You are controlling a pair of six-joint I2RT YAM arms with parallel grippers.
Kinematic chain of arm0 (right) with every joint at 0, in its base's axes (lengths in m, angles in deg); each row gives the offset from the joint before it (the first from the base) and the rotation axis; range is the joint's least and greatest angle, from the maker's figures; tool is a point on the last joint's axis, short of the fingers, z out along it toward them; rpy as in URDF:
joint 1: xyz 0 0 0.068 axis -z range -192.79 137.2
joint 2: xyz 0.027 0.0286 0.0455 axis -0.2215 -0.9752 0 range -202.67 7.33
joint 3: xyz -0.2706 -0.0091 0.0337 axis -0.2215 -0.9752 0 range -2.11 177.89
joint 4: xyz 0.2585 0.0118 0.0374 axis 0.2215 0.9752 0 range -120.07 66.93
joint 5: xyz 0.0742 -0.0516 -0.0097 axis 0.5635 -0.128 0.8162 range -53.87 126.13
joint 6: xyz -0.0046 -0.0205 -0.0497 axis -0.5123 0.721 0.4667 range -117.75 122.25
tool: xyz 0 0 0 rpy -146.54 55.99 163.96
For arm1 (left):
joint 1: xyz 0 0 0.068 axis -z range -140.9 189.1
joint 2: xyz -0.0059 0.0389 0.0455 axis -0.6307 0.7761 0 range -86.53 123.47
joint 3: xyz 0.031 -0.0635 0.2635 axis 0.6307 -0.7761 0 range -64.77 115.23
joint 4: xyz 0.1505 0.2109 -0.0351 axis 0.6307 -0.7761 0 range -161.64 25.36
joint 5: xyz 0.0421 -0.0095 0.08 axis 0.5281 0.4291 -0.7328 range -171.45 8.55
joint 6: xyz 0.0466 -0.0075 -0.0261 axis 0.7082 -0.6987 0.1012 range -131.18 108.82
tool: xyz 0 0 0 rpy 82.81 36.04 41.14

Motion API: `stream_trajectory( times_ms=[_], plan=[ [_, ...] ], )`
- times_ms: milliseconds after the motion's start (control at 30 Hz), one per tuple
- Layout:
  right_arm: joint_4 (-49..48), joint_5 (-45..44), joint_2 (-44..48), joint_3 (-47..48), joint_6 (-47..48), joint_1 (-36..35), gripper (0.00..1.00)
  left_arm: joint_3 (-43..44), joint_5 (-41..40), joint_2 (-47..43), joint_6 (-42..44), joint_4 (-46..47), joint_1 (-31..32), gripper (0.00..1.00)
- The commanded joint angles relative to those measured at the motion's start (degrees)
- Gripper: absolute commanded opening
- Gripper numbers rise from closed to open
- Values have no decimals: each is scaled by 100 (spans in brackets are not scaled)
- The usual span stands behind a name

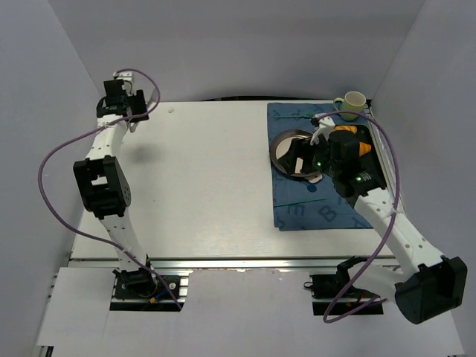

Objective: Place the bread

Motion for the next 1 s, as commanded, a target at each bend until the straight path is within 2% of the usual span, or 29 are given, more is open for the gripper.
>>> stream_trajectory(
  times_ms=[0, 67, 100, 167, 233, 467, 700, 967],
  plan=[
    [-31, -717, 532, 234, -102, -31, 88, -40, 429, -931, 310, -365, 466, 71],
    [84, -1079, 883, 322, -268, -31, 88, -137, 692, -1239, 329, -602, 721, 72],
    [215, -1646, 1025, 401, -339, -31, 88, -181, 824, -1345, 294, -699, 757, 71],
    [339, -2133, 1506, 489, -602, -31, 88, -295, 1245, -1642, 250, -752, 1099, 71],
    [462, -2687, 1964, 612, -682, -31, 88, -471, 1317, -1959, 205, -831, 1431, 66],
    [1296, -3891, 2458, 1763, -595, -31, 87, -980, 1660, -2698, 258, -814, 2566, 66],
    [1745, -4491, 2696, 2467, -489, -31, 87, -1464, 1258, -3007, 232, -629, 4006, 66],
    [1868, -4587, 2819, 2441, -568, -31, 87, -1719, 975, -2867, 162, -279, 4834, 66]
  ],
)
